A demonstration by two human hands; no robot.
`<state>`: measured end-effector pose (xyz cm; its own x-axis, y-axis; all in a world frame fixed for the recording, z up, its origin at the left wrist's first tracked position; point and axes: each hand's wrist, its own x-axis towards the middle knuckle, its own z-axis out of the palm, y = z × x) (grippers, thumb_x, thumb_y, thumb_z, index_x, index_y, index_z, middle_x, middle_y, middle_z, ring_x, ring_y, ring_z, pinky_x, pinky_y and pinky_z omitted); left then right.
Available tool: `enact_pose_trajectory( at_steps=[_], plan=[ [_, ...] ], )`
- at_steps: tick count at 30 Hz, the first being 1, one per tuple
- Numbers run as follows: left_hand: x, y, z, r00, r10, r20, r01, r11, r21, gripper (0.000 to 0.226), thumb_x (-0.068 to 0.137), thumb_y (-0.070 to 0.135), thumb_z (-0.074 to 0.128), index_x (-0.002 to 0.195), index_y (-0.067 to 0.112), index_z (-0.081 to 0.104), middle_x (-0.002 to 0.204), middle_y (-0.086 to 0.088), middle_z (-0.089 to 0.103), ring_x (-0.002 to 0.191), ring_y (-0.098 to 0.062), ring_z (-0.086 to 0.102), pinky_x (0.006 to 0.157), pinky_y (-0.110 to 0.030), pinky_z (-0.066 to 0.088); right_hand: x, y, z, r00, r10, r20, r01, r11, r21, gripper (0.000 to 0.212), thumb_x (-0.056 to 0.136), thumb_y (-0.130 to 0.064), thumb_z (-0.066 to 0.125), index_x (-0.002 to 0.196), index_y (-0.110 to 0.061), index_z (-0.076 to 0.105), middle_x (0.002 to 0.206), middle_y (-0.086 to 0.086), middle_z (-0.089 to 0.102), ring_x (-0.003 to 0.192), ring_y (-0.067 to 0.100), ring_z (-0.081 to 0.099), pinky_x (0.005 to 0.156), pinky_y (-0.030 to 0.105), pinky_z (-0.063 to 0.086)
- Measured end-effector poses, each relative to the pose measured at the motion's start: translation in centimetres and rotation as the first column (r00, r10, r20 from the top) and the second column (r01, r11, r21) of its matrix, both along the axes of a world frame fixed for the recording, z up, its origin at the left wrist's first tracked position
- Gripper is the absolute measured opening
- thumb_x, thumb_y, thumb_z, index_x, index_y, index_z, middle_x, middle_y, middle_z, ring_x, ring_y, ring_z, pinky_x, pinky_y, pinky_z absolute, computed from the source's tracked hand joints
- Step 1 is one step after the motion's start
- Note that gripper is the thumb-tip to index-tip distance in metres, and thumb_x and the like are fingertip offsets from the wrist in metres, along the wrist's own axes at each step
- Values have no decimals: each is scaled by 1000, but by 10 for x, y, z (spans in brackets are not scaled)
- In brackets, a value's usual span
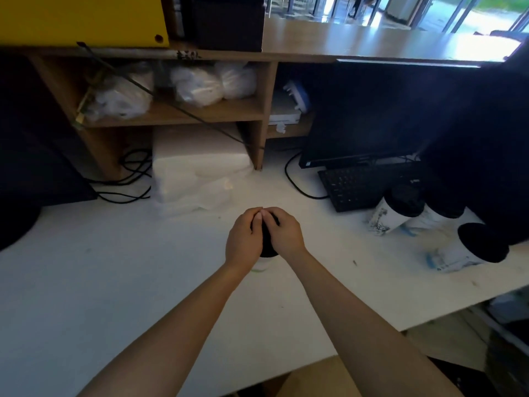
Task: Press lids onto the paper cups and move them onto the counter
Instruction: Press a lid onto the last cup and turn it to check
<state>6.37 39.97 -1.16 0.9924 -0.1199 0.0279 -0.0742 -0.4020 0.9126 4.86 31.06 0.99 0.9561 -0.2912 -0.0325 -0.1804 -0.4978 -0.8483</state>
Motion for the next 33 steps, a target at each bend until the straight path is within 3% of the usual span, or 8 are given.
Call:
enact_pose_trajectory(
  at_steps=[4,9,14,17,19,24,28,33],
  plan=[
    [6,9,10,984,-138,-111,128,988,-87,36,103,26,27,120,15,56,115,-2,60,100,-12,52,85,-22,37,-2,4,1,995,-95,-35,97,995,38,34,100,-28,37,106,-9,65,101,8,67,87,14,56,71,20,36],
    [28,18,15,944,-274,-186,290,955,67,41,102,31,26,130,17,52,134,-5,54,119,-19,50,91,-22,33,-10,2,6,985,-108,-134,133,971,198,36,101,-23,33,118,-9,61,115,11,63,106,22,57,87,27,43],
    [51,22,22,971,-238,-19,228,899,375,51,101,39,26,111,4,61,115,-15,65,107,-30,59,91,-36,44,-38,-7,8,957,-144,-252,278,699,659,27,94,-18,51,117,-7,60,111,8,62,105,20,58,89,33,50],
    [63,18,29,954,-297,37,219,779,588,48,99,46,27,85,9,54,97,-16,66,92,-32,59,70,-34,40,-46,6,1,948,-191,-254,305,773,556,19,92,-21,54,104,-7,58,103,8,59,99,22,57,97,43,48],
    [66,13,33,951,-299,75,187,754,630,44,99,45,28,84,12,53,95,-14,65,89,-31,59,66,-31,35,-49,16,-2,945,-206,-254,306,830,466,23,91,-23,53,101,-2,55,94,7,55,91,20,53,98,48,46],
    [49,16,37,983,-76,167,-1,908,418,49,102,33,26,99,-1,62,103,-18,66,99,-34,60,79,-38,45,-38,11,13,959,-255,-125,281,918,279,41,98,-35,40,126,-7,47,116,8,56,102,20,53,84,26,37],
    [26,15,15,996,-86,6,74,896,439,47,101,34,21,111,10,59,114,-17,63,107,-34,57,91,-44,45,-12,7,16,996,12,-87,-8,999,42,39,101,-31,33,123,-6,54,123,14,61,113,28,55,84,26,38],
    [6,7,6,997,3,80,-35,914,404,40,102,26,22,111,11,58,115,-13,57,102,-30,56,83,-37,43,-2,8,-5,997,68,-29,-65,994,88,28,99,-20,40,115,-7,59,116,10,64,107,24,57,83,20,38]
  ],
)
